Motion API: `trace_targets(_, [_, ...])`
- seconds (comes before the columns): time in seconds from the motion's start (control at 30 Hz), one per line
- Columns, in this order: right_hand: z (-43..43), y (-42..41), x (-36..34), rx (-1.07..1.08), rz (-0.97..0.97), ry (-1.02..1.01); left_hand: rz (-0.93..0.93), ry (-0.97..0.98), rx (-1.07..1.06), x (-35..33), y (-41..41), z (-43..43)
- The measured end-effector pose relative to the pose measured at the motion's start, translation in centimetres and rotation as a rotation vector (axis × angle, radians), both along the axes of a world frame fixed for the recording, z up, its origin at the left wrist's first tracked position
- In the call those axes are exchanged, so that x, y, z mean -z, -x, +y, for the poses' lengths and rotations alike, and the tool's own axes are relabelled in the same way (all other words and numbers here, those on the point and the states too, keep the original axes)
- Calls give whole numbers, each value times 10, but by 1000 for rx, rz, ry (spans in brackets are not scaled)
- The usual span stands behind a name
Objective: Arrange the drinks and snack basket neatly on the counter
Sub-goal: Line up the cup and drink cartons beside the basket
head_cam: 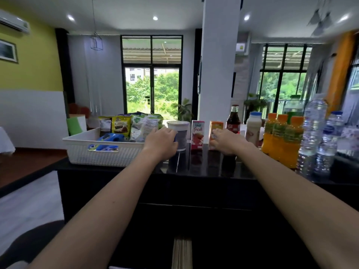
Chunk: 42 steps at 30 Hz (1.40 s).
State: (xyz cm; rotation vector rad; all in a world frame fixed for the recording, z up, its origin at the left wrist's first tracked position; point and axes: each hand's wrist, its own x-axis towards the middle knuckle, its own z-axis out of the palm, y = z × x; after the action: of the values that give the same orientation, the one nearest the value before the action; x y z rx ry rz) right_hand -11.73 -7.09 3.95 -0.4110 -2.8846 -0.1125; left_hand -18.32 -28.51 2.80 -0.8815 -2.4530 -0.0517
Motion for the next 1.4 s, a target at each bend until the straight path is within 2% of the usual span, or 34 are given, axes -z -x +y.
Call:
trace_targets(0.1, [4, -2, -5, -53, 38, 37, -5, -72, -23, -6, 5, 15])
trace_targets(0.2, [4, 1, -14, -124, 72, 41, -101, -150, -78, -17, 20, 23])
trace_targets(0.37, [6, 23, -26, -158, 80, -24, -114, -141, -111, -37, 51, 34])
trace_targets(0.57, [9, 60, -30, -190, 132, -37, -191, 8, -118, -53, 84, 59])
trace_targets(0.73, [12, 86, -25, -213, 155, -173, -310, 151, -131, -43, 111, 74])
trace_targets(0.87, [17, 102, -28, -206, 108, -290, -220, 152, -175, -43, 116, 76])
trace_targets(1.0, [22, 114, -23, -152, 58, -332, -102, 46, -224, -41, 119, 78])
trace_targets(1.17, [27, 118, -28, -174, 75, -320, -140, -288, -50, -36, 120, 73])
trace_targets(1.4, [31, 124, -36, -172, 73, -242, -175, -376, -60, -29, 125, 67])
